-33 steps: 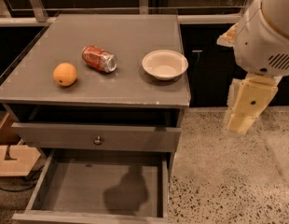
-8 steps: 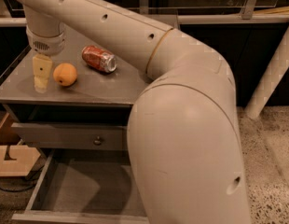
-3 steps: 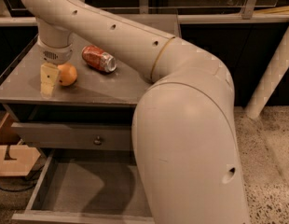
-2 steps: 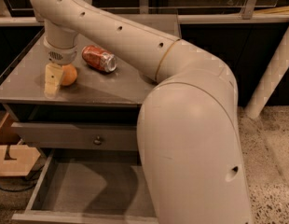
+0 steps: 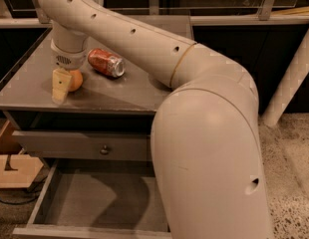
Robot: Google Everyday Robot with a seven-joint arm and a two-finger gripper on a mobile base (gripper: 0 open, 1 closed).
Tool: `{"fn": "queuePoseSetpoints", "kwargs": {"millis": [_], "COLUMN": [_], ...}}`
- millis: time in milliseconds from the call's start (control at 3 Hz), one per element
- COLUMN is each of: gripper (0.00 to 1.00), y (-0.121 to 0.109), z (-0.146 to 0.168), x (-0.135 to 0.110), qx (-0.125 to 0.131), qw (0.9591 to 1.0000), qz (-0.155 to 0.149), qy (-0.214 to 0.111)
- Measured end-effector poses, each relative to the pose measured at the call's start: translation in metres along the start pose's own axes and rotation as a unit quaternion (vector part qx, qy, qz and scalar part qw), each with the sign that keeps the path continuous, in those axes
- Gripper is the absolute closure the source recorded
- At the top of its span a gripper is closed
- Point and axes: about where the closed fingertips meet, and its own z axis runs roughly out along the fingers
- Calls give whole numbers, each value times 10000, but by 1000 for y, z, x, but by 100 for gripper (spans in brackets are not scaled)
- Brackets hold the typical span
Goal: Place orange into middle drawer
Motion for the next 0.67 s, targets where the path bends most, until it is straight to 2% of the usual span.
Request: {"fn": "queuePoseSetpoints", "kwargs": {"millis": [667], "gripper": [61], "y": [0], "z": [0], "x": [0], "qx": [0], "qw": [10000], "qz": [0], "qy": [0]}}
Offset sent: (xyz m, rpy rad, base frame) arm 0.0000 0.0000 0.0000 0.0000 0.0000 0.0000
